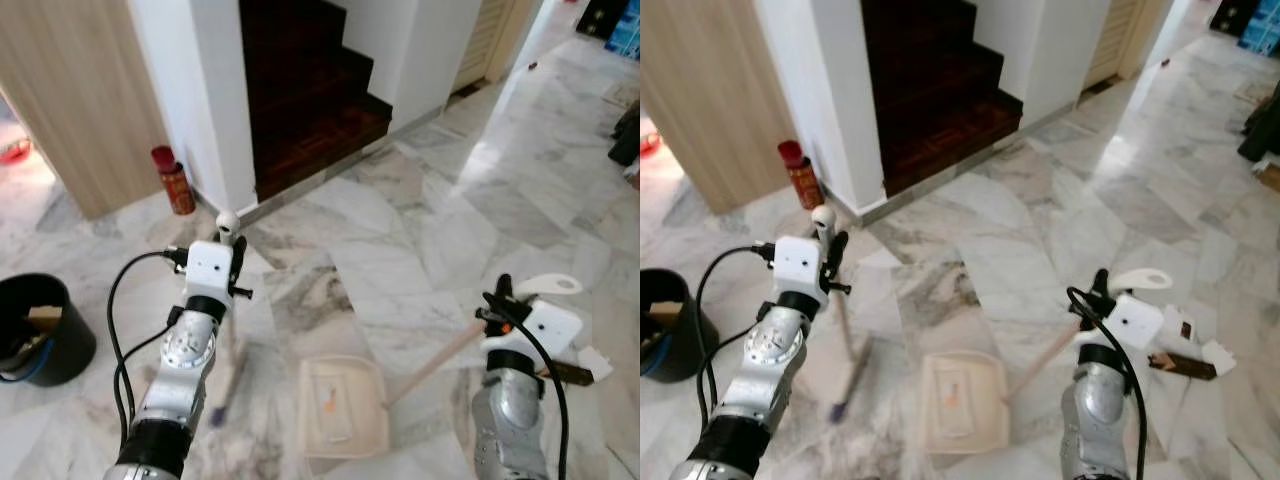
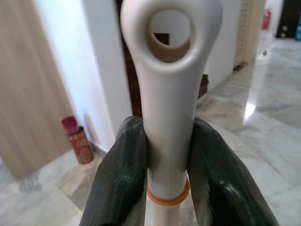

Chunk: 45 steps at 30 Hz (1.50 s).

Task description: Sweep floor

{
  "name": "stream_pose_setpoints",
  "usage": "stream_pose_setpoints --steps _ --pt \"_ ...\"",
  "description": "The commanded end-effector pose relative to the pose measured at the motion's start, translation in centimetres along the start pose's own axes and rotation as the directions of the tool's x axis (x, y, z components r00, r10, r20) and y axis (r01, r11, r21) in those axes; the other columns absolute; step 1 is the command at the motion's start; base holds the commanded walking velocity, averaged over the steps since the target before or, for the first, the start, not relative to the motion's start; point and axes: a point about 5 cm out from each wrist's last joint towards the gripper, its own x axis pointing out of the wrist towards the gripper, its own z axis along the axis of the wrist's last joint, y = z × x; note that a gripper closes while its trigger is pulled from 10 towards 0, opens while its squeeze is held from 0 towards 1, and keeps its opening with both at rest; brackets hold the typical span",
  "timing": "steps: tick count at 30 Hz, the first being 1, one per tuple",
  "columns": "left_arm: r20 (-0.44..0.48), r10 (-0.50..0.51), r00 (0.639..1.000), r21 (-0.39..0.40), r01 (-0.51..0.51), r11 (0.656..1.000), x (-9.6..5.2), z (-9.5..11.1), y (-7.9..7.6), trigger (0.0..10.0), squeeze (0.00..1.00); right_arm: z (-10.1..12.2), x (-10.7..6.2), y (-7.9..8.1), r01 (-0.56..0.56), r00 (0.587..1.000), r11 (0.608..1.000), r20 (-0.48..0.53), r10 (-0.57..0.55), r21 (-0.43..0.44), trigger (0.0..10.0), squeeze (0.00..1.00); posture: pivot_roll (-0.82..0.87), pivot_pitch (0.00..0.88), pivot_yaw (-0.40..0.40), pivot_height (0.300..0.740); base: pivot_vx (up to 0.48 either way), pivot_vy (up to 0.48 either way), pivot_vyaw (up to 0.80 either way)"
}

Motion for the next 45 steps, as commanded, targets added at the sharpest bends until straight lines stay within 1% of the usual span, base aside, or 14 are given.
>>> stream_pose_setpoints --steps 1,6,18,25,41,45 --pt "0.054 0.002 0.999 0.022 -0.003 1.0 0.45 1.22 0.2 10.0 0.0 0.85 0.38 0.38 0.001 0.999 0.999 0.041 -0.002 0.033 10.0 0.0 0.18 0.089 -0.051 0.74 0.0 0.337 0.54" --pt "0.054 0.003 0.999 0.025 -0.005 1.0 0.45 1.22 0.23 10.0 0.0 0.8 0.31 0.33 0.009 0.999 0.999 0.039 -0.011 0.051 10.0 0.0 0.18 0.088 -0.051 0.74 0.0 0.334 0.21" --pt "0.056 -0.003 0.998 0.029 0.001 1.0 0.51 1.29 0.21 10.0 0.0 0.76 0.32 0.38 0.007 0.999 0.999 0.04 -0.008 0.036 10.0 0.0 0.18 0.082 -0.048 0.74 0.0 0.333 0.0" --pt "0.057 -0.006 0.998 0.026 0.005 1.0 0.52 1.28 0.03 10.0 0.0 0.8 0.37 0.29 0.007 0.999 0.999 0.041 -0.009 0.037 10.0 0.0 0.18 0.075 -0.05 0.74 0.0 0.331 0.74" --pt "0.061 -0.022 0.998 0.015 0.021 1.0 0.43 1.36 -0.18 10.0 0.0 0.76 0.35 0.36 0.009 0.999 0.999 0.039 -0.011 0.044 10.0 0.0 0.18 0.081 -0.05 0.74 0.0 0.326 0.0" --pt "0.081 -0.049 0.996 0.008 0.049 0.999 0.32 1.59 -0.5 10.0 0.0 0.7 0.34 0.4 0.009 0.999 0.999 0.036 -0.01 0.048 10.0 0.0 0.19 0.082 -0.05 0.74 0.0 0.0 0.0"
